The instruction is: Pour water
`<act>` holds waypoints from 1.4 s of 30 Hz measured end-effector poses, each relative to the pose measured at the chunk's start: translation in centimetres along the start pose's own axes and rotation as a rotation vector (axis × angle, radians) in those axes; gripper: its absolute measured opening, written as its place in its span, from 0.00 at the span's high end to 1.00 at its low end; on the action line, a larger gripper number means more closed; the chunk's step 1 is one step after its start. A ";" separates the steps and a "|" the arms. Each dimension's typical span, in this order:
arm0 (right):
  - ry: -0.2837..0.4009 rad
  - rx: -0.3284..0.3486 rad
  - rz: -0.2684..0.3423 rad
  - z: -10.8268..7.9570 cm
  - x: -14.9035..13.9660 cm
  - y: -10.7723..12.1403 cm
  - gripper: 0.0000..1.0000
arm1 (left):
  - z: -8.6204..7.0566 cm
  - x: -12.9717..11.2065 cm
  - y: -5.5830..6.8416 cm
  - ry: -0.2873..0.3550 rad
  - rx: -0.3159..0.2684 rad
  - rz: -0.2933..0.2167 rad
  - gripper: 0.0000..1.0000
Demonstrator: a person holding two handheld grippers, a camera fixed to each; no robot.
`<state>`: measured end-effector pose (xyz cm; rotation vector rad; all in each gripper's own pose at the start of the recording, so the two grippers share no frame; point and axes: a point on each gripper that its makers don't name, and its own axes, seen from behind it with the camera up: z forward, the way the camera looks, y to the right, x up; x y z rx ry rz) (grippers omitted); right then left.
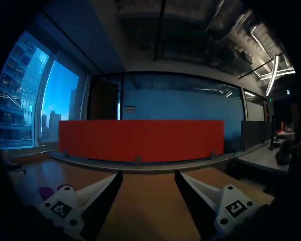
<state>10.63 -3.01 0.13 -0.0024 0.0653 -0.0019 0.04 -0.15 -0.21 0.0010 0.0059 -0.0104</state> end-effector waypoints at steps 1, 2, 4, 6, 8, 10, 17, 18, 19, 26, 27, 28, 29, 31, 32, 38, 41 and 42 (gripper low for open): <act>0.000 0.001 0.000 0.0 0.0 0.0 0.00 | 0.0 0.0 0.0 -0.001 0.001 0.003 0.03; 0.001 0.001 -0.001 0.0 0.0 -0.1 0.00 | 0.1 0.0 0.1 -0.003 0.003 0.007 0.03; 0.000 0.004 -0.002 0.0 0.0 -0.1 0.01 | 0.1 0.0 0.1 -0.003 0.001 0.006 0.03; -0.001 0.005 -0.002 0.0 0.0 -0.2 0.01 | 0.2 0.0 0.1 -0.004 0.000 0.006 0.03; 0.000 0.004 -0.002 0.1 0.0 -0.2 0.01 | 0.2 0.0 0.1 -0.004 0.003 0.006 0.03; 0.000 0.005 -0.001 0.1 0.0 -0.2 0.00 | 0.2 0.0 0.0 -0.004 0.003 0.006 0.03; 0.003 0.006 0.000 0.2 0.1 -0.2 0.00 | 0.2 0.0 0.1 -0.004 0.002 0.010 0.03; 0.004 0.007 -0.001 0.1 0.1 -0.1 0.00 | 0.2 0.0 0.1 -0.005 0.002 0.010 0.03; 0.005 0.008 -0.003 0.1 0.1 -0.1 0.00 | 0.2 -0.1 0.1 -0.005 0.002 0.010 0.03; 0.019 0.011 -0.017 -0.1 0.8 0.1 0.01 | 0.3 0.0 0.1 -0.006 0.002 0.011 0.03; 0.023 0.012 -0.019 -0.2 1.0 0.1 0.01 | 0.3 0.0 0.1 -0.006 0.002 0.010 0.03; 0.027 0.013 -0.021 -0.4 1.1 0.2 0.01 | 0.3 0.0 0.1 -0.006 0.002 0.010 0.03; 0.032 0.014 -0.023 -0.5 1.2 0.2 0.01 | 0.3 0.0 0.1 -0.005 0.002 0.010 0.03; 0.035 0.015 -0.030 -0.6 1.2 0.3 0.01 | 0.3 0.0 0.1 -0.006 0.002 0.010 0.03; 0.036 0.016 -0.034 -0.7 1.2 0.4 0.01 | 0.3 -0.1 0.1 -0.006 0.001 0.010 0.03; 0.042 0.029 -0.058 -1.1 0.8 0.5 0.01 | 0.2 -0.1 0.1 -0.006 0.002 0.010 0.03; 0.049 0.038 -0.055 -1.1 0.6 0.4 0.01 | 0.2 -0.1 0.1 -0.006 0.002 0.010 0.03; 0.050 0.040 -0.051 -1.1 0.5 0.5 0.01 | 0.2 -0.1 0.1 -0.006 0.002 0.010 0.03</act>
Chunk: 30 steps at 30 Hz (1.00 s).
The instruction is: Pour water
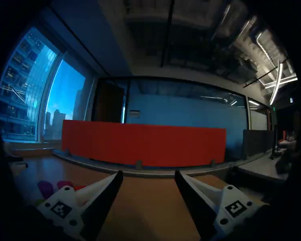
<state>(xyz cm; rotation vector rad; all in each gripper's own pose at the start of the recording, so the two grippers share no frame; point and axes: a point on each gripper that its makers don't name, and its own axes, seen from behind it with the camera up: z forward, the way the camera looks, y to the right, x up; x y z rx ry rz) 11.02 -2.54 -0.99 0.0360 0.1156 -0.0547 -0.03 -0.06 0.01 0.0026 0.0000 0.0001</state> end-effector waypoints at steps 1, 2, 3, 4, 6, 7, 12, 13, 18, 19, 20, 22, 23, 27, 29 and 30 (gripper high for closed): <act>0.001 0.002 0.004 0.0 -0.1 0.1 0.01 | 0.0 0.0 0.0 0.000 0.000 0.000 0.03; 0.003 0.003 0.009 0.0 -0.2 0.1 0.01 | 0.0 0.0 0.0 0.000 0.000 0.000 0.03; 0.004 0.002 0.016 0.1 -0.3 0.2 0.01 | 0.0 0.0 0.0 0.000 0.000 0.000 0.03; 0.005 0.001 0.023 0.1 -0.5 0.4 0.01 | 0.0 0.0 0.0 0.000 0.000 0.000 0.03; 0.007 -0.002 0.036 0.2 -0.8 0.6 0.01 | 0.0 0.0 0.0 0.000 0.000 0.000 0.03; 0.008 -0.003 0.042 0.2 -1.0 0.7 0.01 | 0.0 0.0 0.0 0.000 0.000 0.000 0.03; 0.002 0.001 0.052 0.3 -2.2 0.9 0.01 | 0.0 0.0 0.0 0.000 0.000 0.000 0.03; 0.000 0.001 0.053 0.3 -2.5 1.0 0.01 | 0.0 0.0 0.0 0.000 0.000 0.000 0.03; -0.012 0.002 0.059 0.2 -4.0 1.0 0.01 | 0.0 0.0 0.0 0.000 0.000 0.000 0.03; -0.015 0.002 0.062 0.2 -4.3 1.1 0.01 | 0.0 0.0 0.0 0.000 0.000 0.000 0.03; -0.017 0.003 0.065 0.1 -4.6 1.1 0.01 | 0.0 0.0 0.0 0.000 0.000 0.000 0.03; -0.018 0.004 0.071 0.1 -5.0 1.2 0.01 | 0.0 0.0 0.0 0.000 0.000 0.000 0.03; -0.018 0.005 0.075 0.0 -5.2 1.2 0.01 | 0.0 0.0 0.0 0.000 0.000 0.000 0.03; -0.029 0.005 0.080 -0.3 -6.2 1.3 0.01 | 0.0 0.0 0.0 0.000 0.000 0.000 0.03; -0.036 0.004 0.078 -0.5 -6.8 1.4 0.01 | 0.0 0.0 -0.1 0.000 0.000 0.000 0.03; -0.040 0.001 0.078 -0.5 -7.1 1.5 0.01 | 0.0 0.0 -0.1 0.000 0.000 0.000 0.03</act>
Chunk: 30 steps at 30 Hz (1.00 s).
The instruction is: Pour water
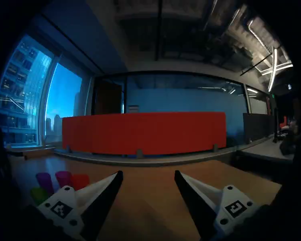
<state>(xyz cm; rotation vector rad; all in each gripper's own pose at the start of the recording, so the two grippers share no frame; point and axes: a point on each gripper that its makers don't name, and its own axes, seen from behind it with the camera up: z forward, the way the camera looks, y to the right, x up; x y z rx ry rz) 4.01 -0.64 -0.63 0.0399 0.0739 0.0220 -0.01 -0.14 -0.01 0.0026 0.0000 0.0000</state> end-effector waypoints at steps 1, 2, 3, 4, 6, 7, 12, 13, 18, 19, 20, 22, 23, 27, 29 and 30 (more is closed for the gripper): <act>-0.004 -0.004 -0.001 0.0 -0.3 0.1 0.01 | 0.0 0.0 0.0 0.000 0.000 0.000 0.03; -0.008 -0.009 -0.002 0.0 -0.6 0.3 0.01 | 0.0 0.0 0.0 0.000 0.000 0.000 0.03; -0.010 -0.013 -0.002 0.0 -0.8 0.4 0.01 | 0.0 0.0 0.0 0.000 0.000 0.000 0.03; -0.012 -0.016 -0.002 0.0 -1.0 0.5 0.01 | 0.0 0.0 0.0 0.000 0.000 0.000 0.03; -0.016 -0.020 -0.003 0.0 -1.4 0.6 0.01 | 0.0 0.0 0.0 0.000 0.000 0.000 0.03; -0.017 -0.019 -0.003 0.0 -1.6 0.6 0.01 | 0.0 0.0 0.0 0.000 0.000 0.000 0.03; -0.027 -0.017 -0.001 0.3 -2.2 0.4 0.01 | 0.0 0.0 0.0 0.000 0.000 0.000 0.03; -0.028 -0.018 -0.001 0.4 -2.2 0.4 0.01 | 0.0 0.0 0.0 0.000 0.000 0.000 0.03; -0.031 -0.021 -0.003 0.5 -2.6 0.5 0.01 | 0.0 0.0 0.0 0.000 0.000 0.000 0.03; -0.033 -0.021 -0.003 0.5 -2.7 0.5 0.01 | 0.0 0.0 0.0 0.000 0.000 0.000 0.03; -0.035 -0.021 -0.003 0.5 -2.8 0.5 0.01 | 0.0 0.0 0.0 0.000 0.000 0.000 0.03; -0.038 -0.023 -0.001 0.5 -3.0 0.5 0.01 | 0.0 0.0 0.0 0.000 0.000 0.000 0.03; -0.039 -0.024 -0.001 0.5 -3.1 0.5 0.01 | 0.0 0.0 0.0 0.000 0.000 0.000 0.03; -0.044 -0.028 0.000 0.6 -3.4 0.6 0.01 | 0.0 0.0 0.0 0.000 0.000 0.000 0.03; -0.048 -0.031 -0.002 0.6 -3.5 0.7 0.01 | 0.0 0.0 0.0 0.000 0.000 0.000 0.03; -0.050 -0.030 -0.003 0.6 -3.5 0.7 0.01 | 0.0 0.0 0.0 0.000 0.000 0.000 0.03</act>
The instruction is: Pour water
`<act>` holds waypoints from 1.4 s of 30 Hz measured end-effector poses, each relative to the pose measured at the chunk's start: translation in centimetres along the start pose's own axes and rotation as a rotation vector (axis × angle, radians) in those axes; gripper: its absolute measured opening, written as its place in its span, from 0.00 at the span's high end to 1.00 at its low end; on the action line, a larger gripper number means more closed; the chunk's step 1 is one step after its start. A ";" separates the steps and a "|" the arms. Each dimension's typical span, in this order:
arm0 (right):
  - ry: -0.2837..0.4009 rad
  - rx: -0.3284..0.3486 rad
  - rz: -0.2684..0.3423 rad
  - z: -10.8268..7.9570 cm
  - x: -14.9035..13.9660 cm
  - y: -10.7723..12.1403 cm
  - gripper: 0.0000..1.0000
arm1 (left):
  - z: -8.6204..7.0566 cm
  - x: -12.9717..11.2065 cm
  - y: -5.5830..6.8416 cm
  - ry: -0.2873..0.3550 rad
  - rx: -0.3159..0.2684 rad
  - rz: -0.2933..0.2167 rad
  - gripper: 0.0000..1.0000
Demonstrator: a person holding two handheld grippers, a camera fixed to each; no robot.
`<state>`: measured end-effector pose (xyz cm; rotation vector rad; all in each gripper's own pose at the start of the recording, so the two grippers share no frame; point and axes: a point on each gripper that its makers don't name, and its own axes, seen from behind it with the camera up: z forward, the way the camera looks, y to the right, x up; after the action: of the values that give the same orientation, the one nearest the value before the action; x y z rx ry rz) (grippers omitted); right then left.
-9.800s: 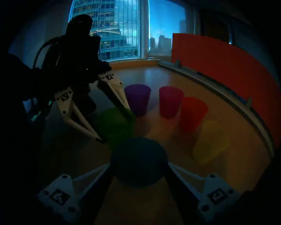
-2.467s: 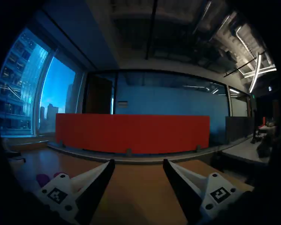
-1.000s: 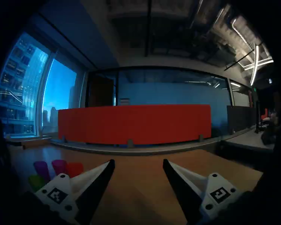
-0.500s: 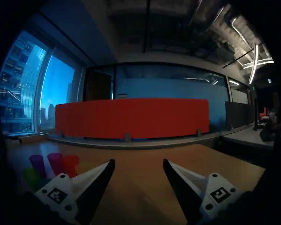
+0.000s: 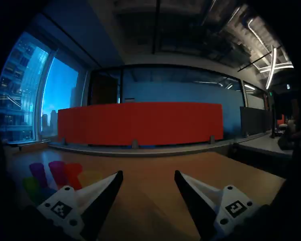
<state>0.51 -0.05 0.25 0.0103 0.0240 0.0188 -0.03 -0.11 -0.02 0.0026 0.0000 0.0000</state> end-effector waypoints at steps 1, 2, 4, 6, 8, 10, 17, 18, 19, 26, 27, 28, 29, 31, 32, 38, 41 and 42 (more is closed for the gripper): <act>-0.002 0.001 -0.002 0.0 -0.1 0.0 0.01 | 0.0 0.0 0.0 0.000 0.000 0.000 0.03; -0.004 0.001 -0.004 -0.1 -0.1 0.0 0.01 | 0.0 0.0 0.0 0.000 0.000 0.000 0.03; -0.009 0.002 -0.009 -0.1 -0.2 0.0 0.01 | 0.0 0.0 0.0 0.000 0.000 0.000 0.03; -0.013 0.002 -0.015 -0.1 -0.3 0.0 0.01 | 0.0 0.0 0.0 0.000 0.000 0.000 0.03; -0.016 -0.001 -0.019 -0.1 -0.4 0.0 0.01 | 0.0 0.0 0.0 0.000 0.000 0.000 0.03; -0.018 -0.001 -0.020 -0.2 -0.4 0.0 0.01 | 0.0 0.0 0.0 0.000 0.000 0.000 0.03; -0.021 -0.002 -0.021 -0.2 -0.4 0.0 0.01 | 0.0 0.0 0.0 0.000 0.000 0.000 0.03; -0.021 -0.002 -0.021 -0.2 -0.4 0.0 0.01 | 0.0 0.0 0.0 0.000 0.000 0.000 0.03; -0.021 -0.002 -0.021 -0.2 -0.4 0.0 0.01 | 0.0 0.0 0.0 0.000 0.000 0.000 0.03; -0.024 -0.003 -0.020 -0.2 -0.4 -0.1 0.01 | 0.0 0.0 0.0 0.000 0.000 0.000 0.02; -0.024 -0.003 -0.020 -0.2 -0.4 -0.1 0.01 | 0.0 0.0 0.0 0.000 0.000 0.000 0.02; -0.024 -0.004 -0.020 -0.2 -0.4 -0.1 0.01 | 0.0 0.0 0.0 0.000 0.000 0.000 0.03; -0.024 -0.004 -0.020 -0.2 -0.4 -0.1 0.01 | 0.0 0.0 0.0 0.000 0.000 0.000 0.03; -0.023 -0.004 -0.020 -0.2 -0.4 -0.1 0.01 | 0.0 0.0 0.0 0.000 0.000 0.000 0.03; -0.023 -0.004 -0.020 -0.2 -0.4 -0.1 0.01 | 0.0 0.0 0.0 0.000 0.000 0.000 0.03; -0.024 -0.005 -0.019 -0.2 -0.4 -0.1 0.01 | 0.0 0.0 -0.1 0.000 0.000 0.000 0.03; -0.024 -0.004 -0.019 -0.2 -0.4 -0.1 0.01 | 0.0 0.0 0.0 0.000 0.000 0.000 0.03; -0.024 -0.004 -0.019 -0.2 -0.4 -0.1 0.01 | 0.0 0.0 0.0 0.000 0.000 0.000 0.03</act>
<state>0.11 -0.13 0.05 0.0060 -0.0004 -0.0008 -0.03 -0.11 0.00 0.0028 0.0001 -0.0001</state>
